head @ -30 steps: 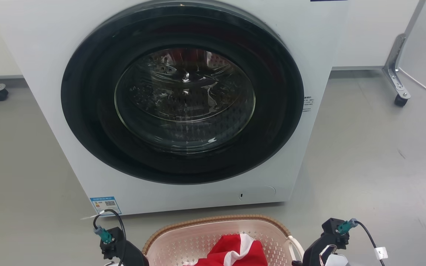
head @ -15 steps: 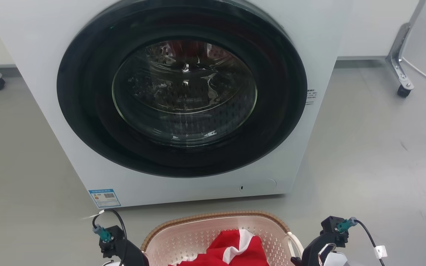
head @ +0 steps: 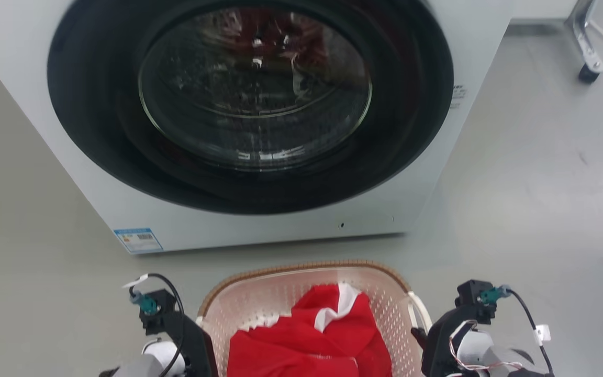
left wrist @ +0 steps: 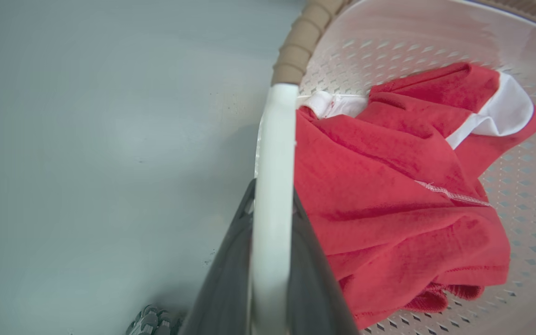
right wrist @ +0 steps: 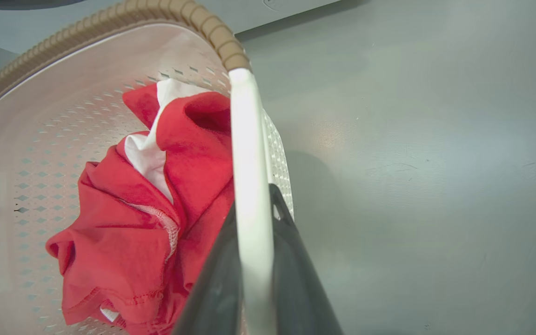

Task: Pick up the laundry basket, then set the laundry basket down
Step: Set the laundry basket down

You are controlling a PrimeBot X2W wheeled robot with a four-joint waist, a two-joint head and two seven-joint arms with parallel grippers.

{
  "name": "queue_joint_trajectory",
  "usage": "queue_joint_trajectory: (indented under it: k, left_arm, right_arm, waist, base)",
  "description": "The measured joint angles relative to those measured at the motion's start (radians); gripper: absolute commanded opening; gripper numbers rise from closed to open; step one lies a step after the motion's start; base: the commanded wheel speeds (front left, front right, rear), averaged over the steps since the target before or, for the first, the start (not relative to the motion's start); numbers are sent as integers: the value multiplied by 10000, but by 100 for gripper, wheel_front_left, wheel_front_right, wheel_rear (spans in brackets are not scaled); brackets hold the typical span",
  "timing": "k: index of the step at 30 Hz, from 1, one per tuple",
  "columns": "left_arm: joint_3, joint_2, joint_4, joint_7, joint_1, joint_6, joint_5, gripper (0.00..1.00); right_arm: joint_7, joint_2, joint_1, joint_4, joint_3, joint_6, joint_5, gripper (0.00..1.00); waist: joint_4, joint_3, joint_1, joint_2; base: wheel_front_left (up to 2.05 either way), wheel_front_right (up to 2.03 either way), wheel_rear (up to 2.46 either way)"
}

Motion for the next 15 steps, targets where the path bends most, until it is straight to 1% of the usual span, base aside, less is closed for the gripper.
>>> queue_joint_trajectory:
  k: [4, 5, 6, 14, 15]
  left_arm:
    - [-52, 23, -107, -265, -258, 0, 42, 0]
    - [-52, 23, -107, -265, -258, 0, 42, 0]
    - [-100, 50, -144, -376, -384, 0, 117, 0]
    - [-171, 167, -382, -878, -970, 2, 201, 0]
    - [-171, 167, -382, -878, -970, 2, 201, 0]
  right_arm:
    - [-251, -31, -268, -58, 8, -12, -104, 0]
    - [-251, -31, -268, -58, 8, -12, -104, 0]
    - [-341, -33, -414, -79, 27, -21, -163, 0]
    - [-746, -58, -1124, -173, 180, -100, -360, 0]
    - [-746, -58, -1124, -173, 180, -100, -360, 0]
  waist:
    - [2, 550, 1, 0]
    - [2, 550, 1, 0]
    - [6, 826, 1, 0]
    - [20, 1979, 1, 0]
    - [20, 1979, 1, 0]
  base:
    - [0, 0, 0]
    - [0, 0, 0]
    - [0, 0, 0]
    - [0, 0, 0]
    - [0, 0, 0]
